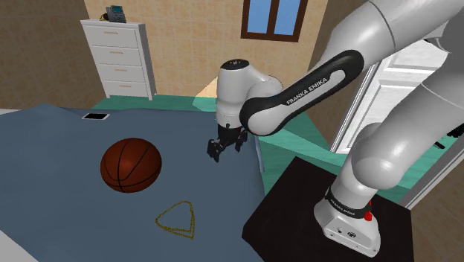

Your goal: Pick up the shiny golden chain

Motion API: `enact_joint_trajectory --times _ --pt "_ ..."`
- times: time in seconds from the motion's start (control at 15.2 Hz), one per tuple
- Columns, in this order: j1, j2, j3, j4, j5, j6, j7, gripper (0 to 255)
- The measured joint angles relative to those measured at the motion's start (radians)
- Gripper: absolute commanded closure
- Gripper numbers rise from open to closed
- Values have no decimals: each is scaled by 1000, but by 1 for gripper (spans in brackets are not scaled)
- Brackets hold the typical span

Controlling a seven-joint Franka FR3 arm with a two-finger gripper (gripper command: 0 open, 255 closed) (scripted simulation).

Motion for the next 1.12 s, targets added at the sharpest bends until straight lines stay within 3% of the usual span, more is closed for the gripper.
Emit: enact_joint_trajectory --times 0.2,0.53,0.79,1.12 --pt "-20 124 58 30 -83 68 128 0" --pt "-22 362 95 129 -304 135 383 0" --pt "42 542 59 231 -467 147 568 0" --pt "159 771 -19 409 -602 134 733 0"
